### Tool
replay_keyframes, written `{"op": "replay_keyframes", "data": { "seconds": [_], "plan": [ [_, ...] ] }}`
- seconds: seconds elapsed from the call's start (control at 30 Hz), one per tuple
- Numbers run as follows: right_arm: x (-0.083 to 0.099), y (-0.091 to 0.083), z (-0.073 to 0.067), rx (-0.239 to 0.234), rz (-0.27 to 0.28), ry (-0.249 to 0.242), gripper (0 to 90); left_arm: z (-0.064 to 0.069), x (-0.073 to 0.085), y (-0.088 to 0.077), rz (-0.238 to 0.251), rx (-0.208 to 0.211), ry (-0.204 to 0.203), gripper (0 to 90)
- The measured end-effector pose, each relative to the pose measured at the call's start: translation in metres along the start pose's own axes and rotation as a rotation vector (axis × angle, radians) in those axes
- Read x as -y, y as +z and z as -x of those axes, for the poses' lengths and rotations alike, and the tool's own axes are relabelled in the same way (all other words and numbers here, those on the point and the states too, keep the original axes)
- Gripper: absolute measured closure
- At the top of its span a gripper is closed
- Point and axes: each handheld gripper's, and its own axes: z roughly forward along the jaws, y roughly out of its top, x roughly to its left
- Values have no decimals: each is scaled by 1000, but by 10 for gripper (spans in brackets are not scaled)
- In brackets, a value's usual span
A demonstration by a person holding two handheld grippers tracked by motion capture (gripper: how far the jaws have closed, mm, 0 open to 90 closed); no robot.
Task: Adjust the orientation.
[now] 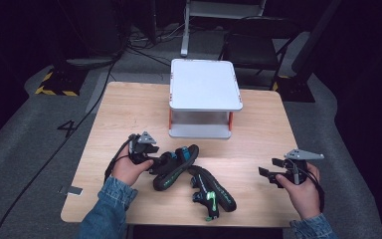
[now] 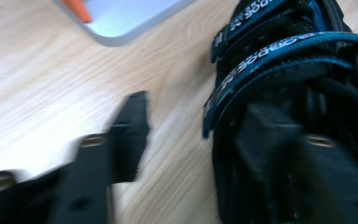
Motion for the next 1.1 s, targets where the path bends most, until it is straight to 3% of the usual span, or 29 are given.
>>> {"op": "replay_keyframes", "data": {
  "seconds": [0.07,0.13,0.33,0.43,0.47,0.57,0.67,0.73,0.83,0.93,1.1],
  "plan": [
    [3,-3,2,7,2,8,277,0,-3,1,-9,39,-1,743],
    [4,-5,3,12,2,13,277,0,-4,1,-13,36,6,780],
    [6,-8,5,20,7,17,277,5,-8,0,-3,2,2,800],
    [4,-6,4,11,4,12,276,6,-6,-5,10,-26,-27,803],
    [2,-2,2,5,2,5,277,7,-2,-11,6,-60,-45,804],
    [-2,2,0,-9,-3,-6,277,14,-1,-19,-18,-107,-51,797],
    [-7,9,-4,-25,-8,-18,276,22,0,-21,-33,-130,-45,775],
    [-9,12,-6,-30,-12,-29,276,33,1,-20,-28,-121,-41,750],
    [-13,17,-10,-45,-14,-43,276,42,1,-13,-10,-53,-63,692],
    [-14,21,-13,-53,-20,-50,275,47,2,-10,-20,-79,-36,682],
    [-15,21,-14,-55,-20,-51,275,49,0,-13,-29,-61,-50,713]
  ]
}}
